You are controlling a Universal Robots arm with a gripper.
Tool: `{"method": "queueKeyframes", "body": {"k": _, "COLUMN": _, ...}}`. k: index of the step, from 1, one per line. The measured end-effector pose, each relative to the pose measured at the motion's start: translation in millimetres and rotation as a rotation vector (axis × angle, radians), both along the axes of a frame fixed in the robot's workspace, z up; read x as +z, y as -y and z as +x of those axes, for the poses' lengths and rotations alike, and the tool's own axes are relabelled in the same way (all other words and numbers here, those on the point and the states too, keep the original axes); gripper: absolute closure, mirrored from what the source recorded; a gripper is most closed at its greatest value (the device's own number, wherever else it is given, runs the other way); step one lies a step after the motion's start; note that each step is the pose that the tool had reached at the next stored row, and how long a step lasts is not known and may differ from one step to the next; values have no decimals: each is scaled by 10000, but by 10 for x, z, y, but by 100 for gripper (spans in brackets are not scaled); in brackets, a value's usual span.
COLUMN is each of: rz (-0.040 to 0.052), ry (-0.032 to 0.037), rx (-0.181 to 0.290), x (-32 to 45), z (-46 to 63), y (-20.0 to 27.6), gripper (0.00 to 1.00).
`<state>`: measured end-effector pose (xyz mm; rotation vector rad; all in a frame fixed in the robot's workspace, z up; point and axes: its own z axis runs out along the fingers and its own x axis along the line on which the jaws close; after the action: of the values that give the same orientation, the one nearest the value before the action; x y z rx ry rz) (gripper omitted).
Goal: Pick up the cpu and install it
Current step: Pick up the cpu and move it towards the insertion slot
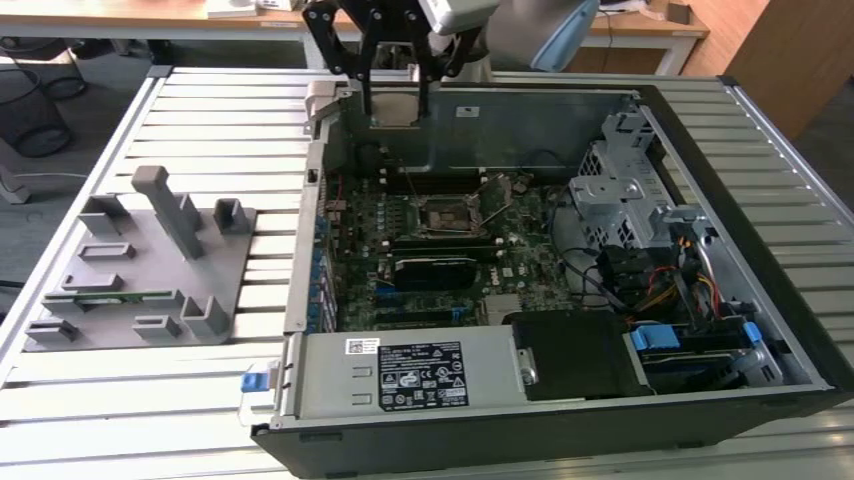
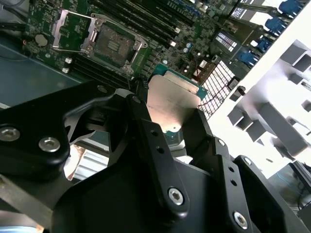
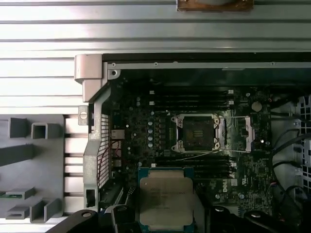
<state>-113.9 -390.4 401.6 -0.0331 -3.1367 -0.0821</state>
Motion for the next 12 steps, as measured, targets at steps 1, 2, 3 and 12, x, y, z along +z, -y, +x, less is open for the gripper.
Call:
{"method": "queueKeyframes", "body": {"k": 1, "rz": 0, "ry": -1, "rx": -1, "x": -1, "z": 16, "y": -5, "gripper": 47}}
{"method": "queueKeyframes", "body": {"k": 2, "rz": 0, "ry": 0, "rx": 0, "x": -3, "z": 32, "y": -11, "gripper": 47}}
{"method": "queueKeyframes", "body": {"k": 3, "rz": 0, "ry": 0, "rx": 0, "x": -4, "z": 48, "y": -17, "gripper": 47}}
{"method": "queueKeyframes", "body": {"k": 12, "rz": 1, "ry": 0, "rx": 0, "x": -15, "z": 154, "y": -56, "gripper": 47}}
